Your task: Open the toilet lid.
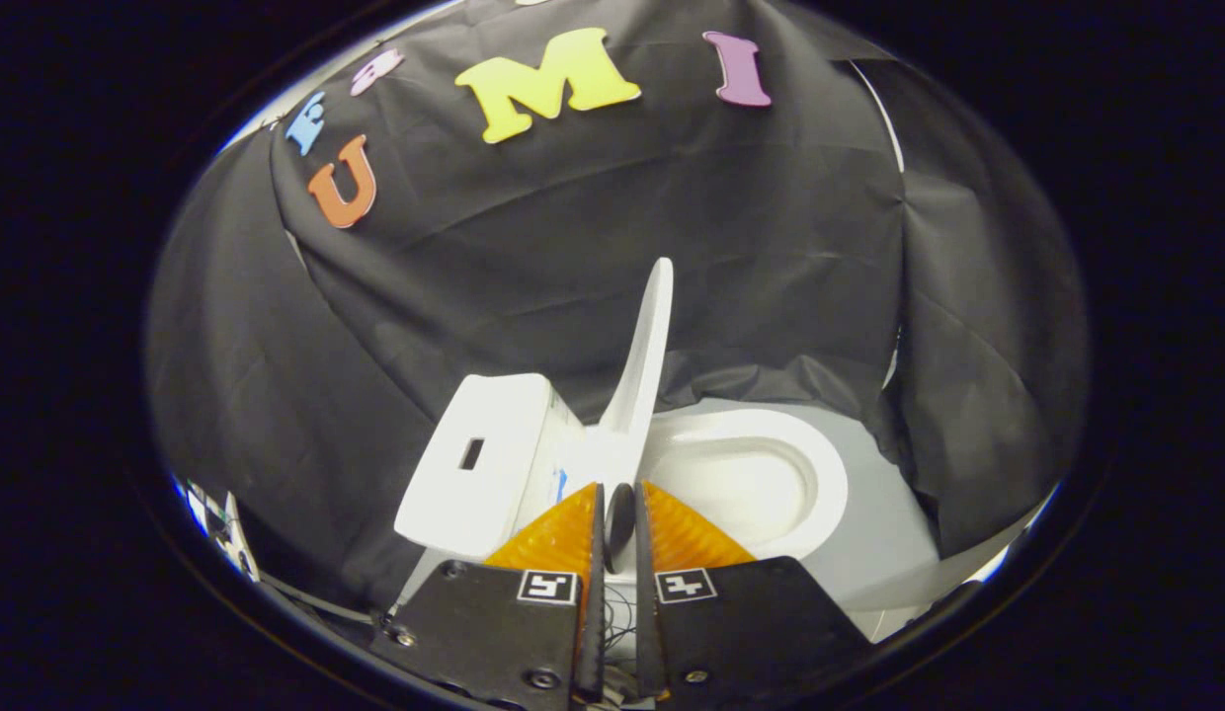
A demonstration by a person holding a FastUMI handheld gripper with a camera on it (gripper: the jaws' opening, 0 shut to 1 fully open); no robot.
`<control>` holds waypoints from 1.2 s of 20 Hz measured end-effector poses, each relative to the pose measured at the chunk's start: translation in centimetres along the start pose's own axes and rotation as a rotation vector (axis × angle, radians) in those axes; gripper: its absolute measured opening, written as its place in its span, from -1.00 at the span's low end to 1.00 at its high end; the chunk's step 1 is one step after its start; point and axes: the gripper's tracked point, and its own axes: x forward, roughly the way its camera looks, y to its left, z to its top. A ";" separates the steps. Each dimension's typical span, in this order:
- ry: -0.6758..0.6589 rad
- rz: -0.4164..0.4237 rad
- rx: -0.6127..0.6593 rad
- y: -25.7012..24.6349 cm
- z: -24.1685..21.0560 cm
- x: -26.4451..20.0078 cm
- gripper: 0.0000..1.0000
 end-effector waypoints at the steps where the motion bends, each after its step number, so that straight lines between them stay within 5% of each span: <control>1: -0.003 0.002 -0.010 0.7 0.1 0.0 -0.67; 15: -0.041 -0.083 -0.169 9.5 0.0 1.2 -0.65; 24: -0.085 -0.065 -0.232 16.1 -0.8 2.7 -0.64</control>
